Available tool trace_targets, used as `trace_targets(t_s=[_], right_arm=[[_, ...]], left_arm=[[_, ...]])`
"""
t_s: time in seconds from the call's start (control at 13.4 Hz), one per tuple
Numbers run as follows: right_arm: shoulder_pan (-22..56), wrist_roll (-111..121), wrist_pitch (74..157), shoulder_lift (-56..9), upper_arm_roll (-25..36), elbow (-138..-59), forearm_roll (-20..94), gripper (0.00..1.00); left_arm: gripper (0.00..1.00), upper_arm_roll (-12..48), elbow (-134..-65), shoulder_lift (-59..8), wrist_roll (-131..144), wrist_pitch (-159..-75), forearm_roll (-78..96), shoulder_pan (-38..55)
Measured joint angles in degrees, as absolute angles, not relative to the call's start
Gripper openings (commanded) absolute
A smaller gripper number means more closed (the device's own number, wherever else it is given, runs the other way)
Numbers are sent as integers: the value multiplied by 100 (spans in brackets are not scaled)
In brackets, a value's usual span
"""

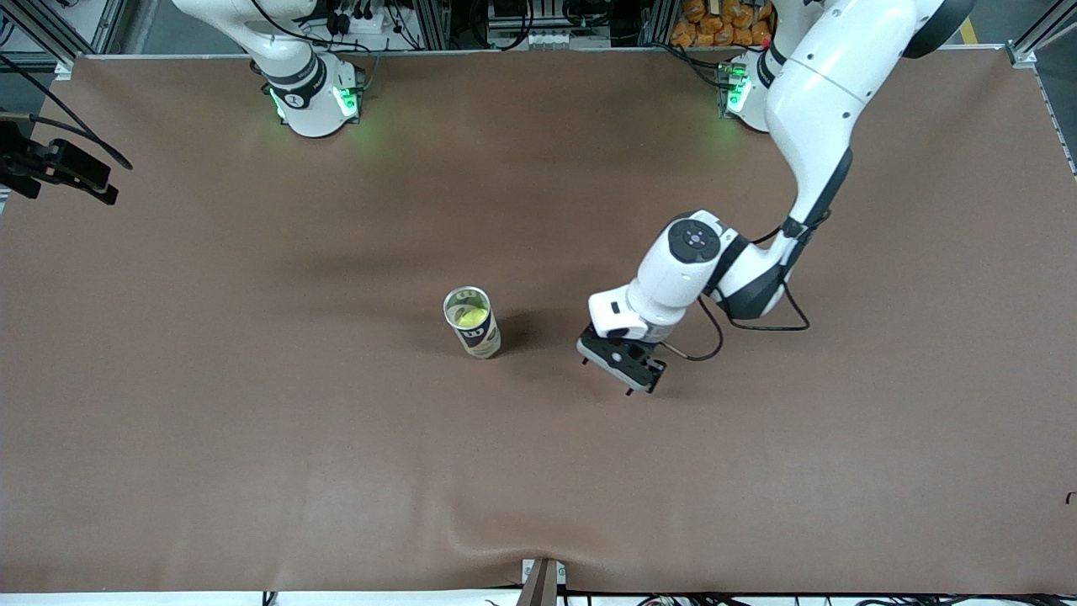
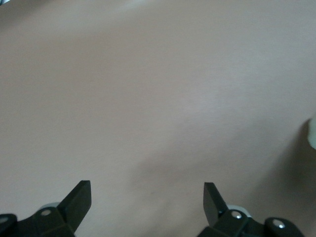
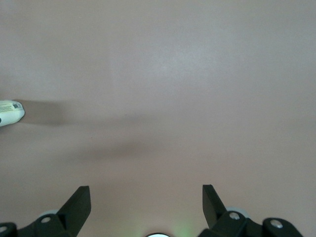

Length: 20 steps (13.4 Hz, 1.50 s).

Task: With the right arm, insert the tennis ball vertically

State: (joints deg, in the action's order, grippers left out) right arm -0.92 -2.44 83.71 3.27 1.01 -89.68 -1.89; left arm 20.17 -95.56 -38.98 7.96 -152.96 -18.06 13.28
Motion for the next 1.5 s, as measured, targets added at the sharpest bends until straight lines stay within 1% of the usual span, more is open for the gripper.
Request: trace_targets(t_s=[0.22,0.37,0.6,0.97,1.12,1.27,1.5], right_arm=[[-78,-218,8432,140,104,-8683,-189,100],[-65,-212,8322,110,105,-8578,-189,100],[-61,-171,8212,109,112,-8557,-188,100],[-40,-164,8211,106,111,-8543,-180,100],[-30,-164,8213,104,110,-8537,-171,100],[-24,-164,8217,103,109,-8532,-164,100],[-20,-163,8217,99,108,-8530,-155,100]], left_arm=[[100,2023,-9213,-3681,796,-14311,-1366,1076],[100,2020,-8986,-3571,796,-13673,-1099,871],[100,2025,-8787,-3473,795,-13093,-895,432],[100,2000,-8221,-3274,859,-11950,-822,173],[100,1991,-8106,-3095,860,-11594,-821,8],[100,1986,-8065,-2856,860,-11070,-821,-200],[100,1988,-7813,-2569,859,-10326,-819,-478]])
